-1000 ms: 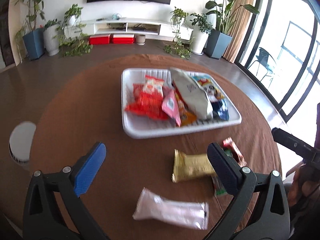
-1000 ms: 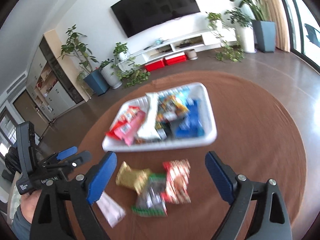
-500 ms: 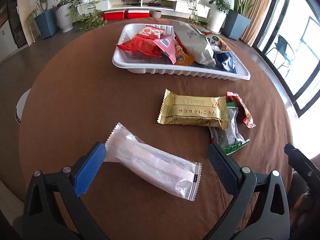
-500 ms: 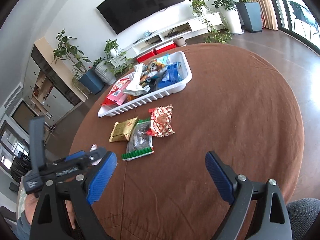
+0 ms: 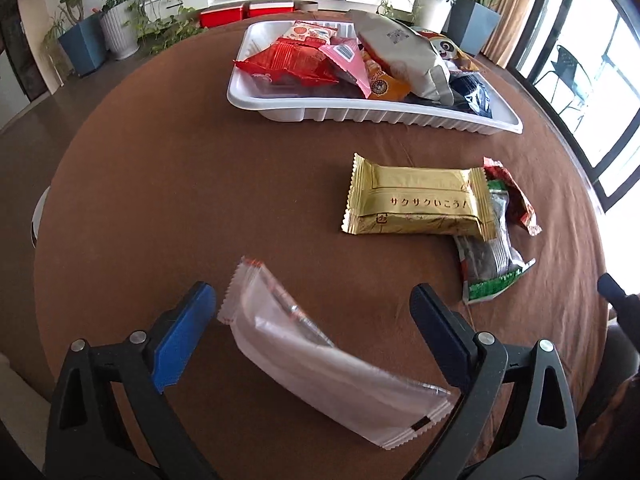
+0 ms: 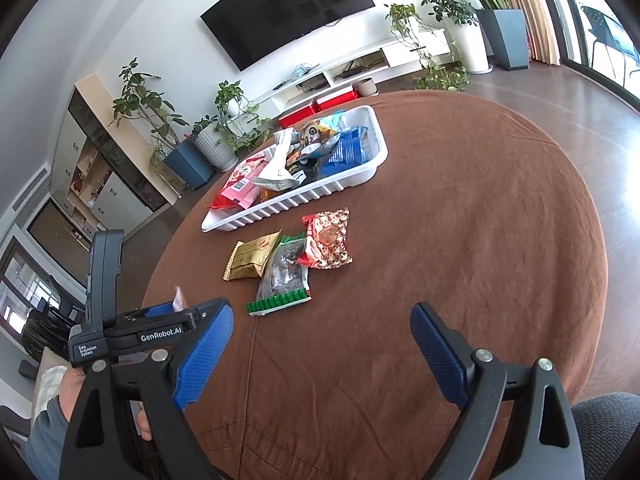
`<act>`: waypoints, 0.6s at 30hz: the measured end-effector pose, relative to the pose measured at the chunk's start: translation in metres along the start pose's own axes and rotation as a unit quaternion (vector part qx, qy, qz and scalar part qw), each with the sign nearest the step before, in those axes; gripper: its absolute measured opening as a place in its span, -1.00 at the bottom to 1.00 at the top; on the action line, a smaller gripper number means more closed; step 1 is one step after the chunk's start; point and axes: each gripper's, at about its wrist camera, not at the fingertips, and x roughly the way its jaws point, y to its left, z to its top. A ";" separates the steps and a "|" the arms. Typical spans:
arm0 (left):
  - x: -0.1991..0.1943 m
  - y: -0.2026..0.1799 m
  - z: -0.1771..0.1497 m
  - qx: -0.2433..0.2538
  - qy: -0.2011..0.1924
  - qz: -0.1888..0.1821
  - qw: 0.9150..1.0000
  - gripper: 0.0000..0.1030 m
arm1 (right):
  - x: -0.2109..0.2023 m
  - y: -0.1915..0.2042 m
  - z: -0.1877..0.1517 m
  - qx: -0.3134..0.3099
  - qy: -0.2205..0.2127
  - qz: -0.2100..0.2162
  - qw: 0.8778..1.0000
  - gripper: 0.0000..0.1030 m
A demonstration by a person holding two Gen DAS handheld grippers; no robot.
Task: Organize snacks
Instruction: 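Open both tools and withdraw them toward the white wrapper, then grasp the white wrapper with the left tool while the right tool grasps the red-white cookie pack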
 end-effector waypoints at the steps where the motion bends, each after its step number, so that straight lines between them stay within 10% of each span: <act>1: 0.000 0.001 -0.001 0.003 0.000 0.002 1.000 0.79 | 0.000 0.000 0.000 -0.001 -0.001 -0.001 1.000 0.79; 18: -0.008 -0.015 -0.021 0.027 -0.007 0.010 1.000 0.64 | -0.002 0.008 -0.001 -0.016 -0.005 -0.004 1.000 0.79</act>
